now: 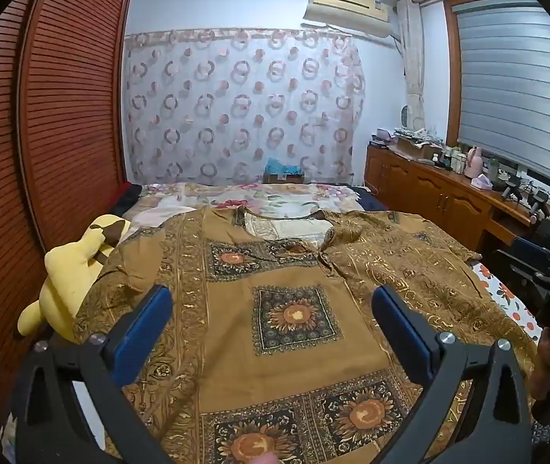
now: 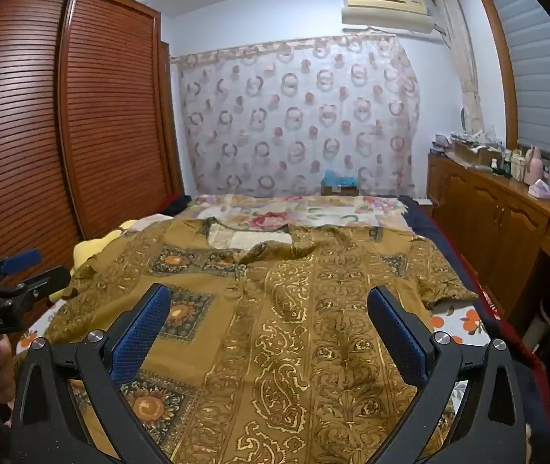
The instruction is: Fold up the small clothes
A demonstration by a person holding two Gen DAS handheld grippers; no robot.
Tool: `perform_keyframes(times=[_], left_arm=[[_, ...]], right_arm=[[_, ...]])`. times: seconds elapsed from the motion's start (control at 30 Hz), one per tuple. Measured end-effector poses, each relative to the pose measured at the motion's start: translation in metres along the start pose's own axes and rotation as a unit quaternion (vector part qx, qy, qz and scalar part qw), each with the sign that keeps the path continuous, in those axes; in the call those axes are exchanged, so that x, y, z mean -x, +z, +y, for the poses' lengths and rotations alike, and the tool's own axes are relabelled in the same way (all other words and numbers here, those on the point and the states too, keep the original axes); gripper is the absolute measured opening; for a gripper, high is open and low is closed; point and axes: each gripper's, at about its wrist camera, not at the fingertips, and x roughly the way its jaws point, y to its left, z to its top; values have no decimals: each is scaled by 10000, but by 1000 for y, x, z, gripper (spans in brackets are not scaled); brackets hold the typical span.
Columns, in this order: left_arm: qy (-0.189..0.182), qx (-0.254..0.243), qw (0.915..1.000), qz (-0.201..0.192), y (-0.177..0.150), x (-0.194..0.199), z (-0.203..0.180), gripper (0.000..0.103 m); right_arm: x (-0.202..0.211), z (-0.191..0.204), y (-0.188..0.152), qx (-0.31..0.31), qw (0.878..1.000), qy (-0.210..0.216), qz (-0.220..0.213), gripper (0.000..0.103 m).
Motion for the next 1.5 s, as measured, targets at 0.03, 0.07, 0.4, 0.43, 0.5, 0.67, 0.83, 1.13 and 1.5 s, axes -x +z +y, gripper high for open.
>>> perform_keyframes(times=[0.03, 0.07, 0.4, 0.43, 0.5, 0.67, 0.83, 1.13, 1.5], left_arm=[[5, -2, 10000, -12, 0, 0, 0, 103], [16, -1, 10000, -29, 0, 1, 0, 103], [27, -18, 10000, -5, -1, -1, 1, 103], [24, -20, 10000, -10, 2, -1, 7, 103], [31, -25, 10000, -24, 3, 1, 10, 103], [56, -37, 10000, -36, 4, 5, 10, 103], [58, -46, 10000, -41, 4, 6, 9, 103], [66, -52, 9999, -61, 3, 6, 8, 103], [91, -34, 9999, -94, 14, 12, 5, 103]], right_arm=[[0, 0, 0, -23, 10000, 0, -13, 103], [1, 0, 0, -18, 10000, -1, -19, 103], [1, 3, -1, 1, 10000, 6, -58, 103], [1, 2, -1, 0, 10000, -1, -64, 103], [0, 2, 0, 0, 10000, 5, -60, 103], [0, 2, 0, -3, 10000, 4, -36, 103], [2, 2, 2, -7, 10000, 0, -42, 103], [2, 1, 2, -19, 10000, 1, -59, 103], [3, 1, 7, -23, 10000, 7, -86, 103]])
